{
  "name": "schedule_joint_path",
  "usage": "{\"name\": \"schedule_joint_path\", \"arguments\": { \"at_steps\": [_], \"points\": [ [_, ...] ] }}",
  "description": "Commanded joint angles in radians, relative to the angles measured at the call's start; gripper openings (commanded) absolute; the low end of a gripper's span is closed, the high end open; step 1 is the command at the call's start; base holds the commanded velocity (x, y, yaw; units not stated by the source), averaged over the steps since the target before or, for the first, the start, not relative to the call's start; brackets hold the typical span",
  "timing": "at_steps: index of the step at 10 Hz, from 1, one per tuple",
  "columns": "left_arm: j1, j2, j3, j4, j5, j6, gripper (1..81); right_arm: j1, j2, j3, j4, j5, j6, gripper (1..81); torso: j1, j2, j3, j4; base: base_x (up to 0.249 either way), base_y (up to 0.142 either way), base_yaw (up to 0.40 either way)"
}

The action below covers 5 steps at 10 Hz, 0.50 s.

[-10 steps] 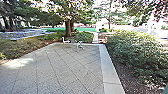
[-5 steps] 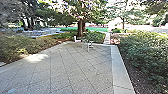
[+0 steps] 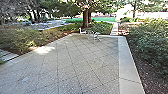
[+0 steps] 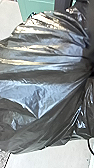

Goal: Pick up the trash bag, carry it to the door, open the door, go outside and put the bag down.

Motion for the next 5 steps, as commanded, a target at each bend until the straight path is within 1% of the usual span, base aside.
{"name": "schedule_joint_path", "arguments": {
  "at_steps": [1,2,3,4,5],
  "points": [
    [-0.128,-0.095,0.105,-0.06,0.074,-0.008,1.0,0.027,0.007,0.005,-0.006,-0.066,-0.004,81.1,0.0,0.0,0.002,-0.001,0.0,0.0,0.0],
    [-0.157,-0.126,0.132,-0.086,0.08,-0.008,1.0,0.027,0.007,0.002,-0.008,-0.068,-0.006,81.1,0.001,0.0,-0.006,0.003,0.0,0.0,0.0],
    [-0.189,-0.154,0.152,-0.098,0.108,-0.008,1.0,0.027,0.006,0.002,-0.009,-0.068,-0.006,81.1,0.001,0.0,-0.013,0.003,0.0,0.0,0.0],
    [-0.224,-0.181,0.164,-0.121,0.135,-0.008,1.0,0.027,0.004,0.002,-0.009,-0.068,-0.006,81.1,0.001,0.001,-0.012,0.003,0.0,0.0,0.0],
    [-0.255,-0.193,0.166,-0.129,0.152,-0.008,1.0,0.024,0.003,0.002,-0.006,-0.068,-0.004,81.1,0.001,0.001,-0.011,0.003,0.0,0.0,0.0]
  ]
}}
